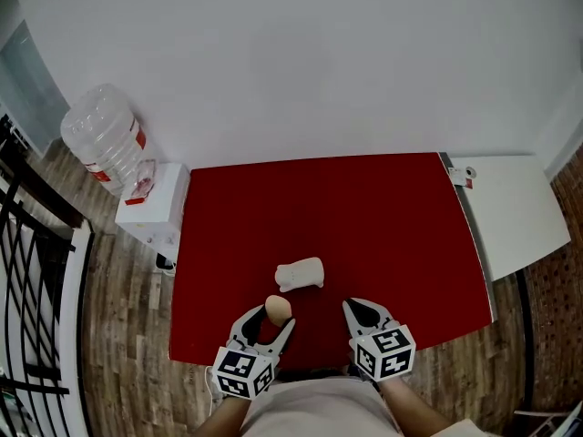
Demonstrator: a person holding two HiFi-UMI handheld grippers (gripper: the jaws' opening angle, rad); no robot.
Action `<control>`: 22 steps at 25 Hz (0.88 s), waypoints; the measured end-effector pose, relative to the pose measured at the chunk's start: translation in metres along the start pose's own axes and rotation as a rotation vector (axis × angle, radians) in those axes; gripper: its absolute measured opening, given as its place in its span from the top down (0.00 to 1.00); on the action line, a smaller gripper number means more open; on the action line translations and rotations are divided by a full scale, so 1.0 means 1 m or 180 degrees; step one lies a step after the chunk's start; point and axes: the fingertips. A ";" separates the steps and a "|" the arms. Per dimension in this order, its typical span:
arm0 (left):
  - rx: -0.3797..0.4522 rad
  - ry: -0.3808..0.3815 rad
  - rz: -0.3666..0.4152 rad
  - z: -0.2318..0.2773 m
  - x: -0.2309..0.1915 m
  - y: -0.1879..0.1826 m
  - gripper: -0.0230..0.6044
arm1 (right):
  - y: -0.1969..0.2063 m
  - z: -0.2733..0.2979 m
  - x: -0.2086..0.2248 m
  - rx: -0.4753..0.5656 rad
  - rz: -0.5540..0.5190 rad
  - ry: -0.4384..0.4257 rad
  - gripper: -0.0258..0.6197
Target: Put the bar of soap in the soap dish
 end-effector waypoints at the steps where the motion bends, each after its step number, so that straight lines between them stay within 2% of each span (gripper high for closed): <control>1: -0.0005 0.0017 0.0004 0.001 -0.001 -0.002 0.55 | -0.001 0.001 0.000 0.0001 0.0000 0.0014 0.96; 22: -0.0122 0.0107 0.0010 0.019 -0.021 -0.007 0.55 | -0.008 0.022 0.000 -0.0030 -0.0017 0.0085 0.96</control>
Point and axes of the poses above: the fingertips, and each gripper's own axes: z forward along the fingers, x to its right, y out of its underside, and after that the axes turned 10 degrees about -z, right-handed
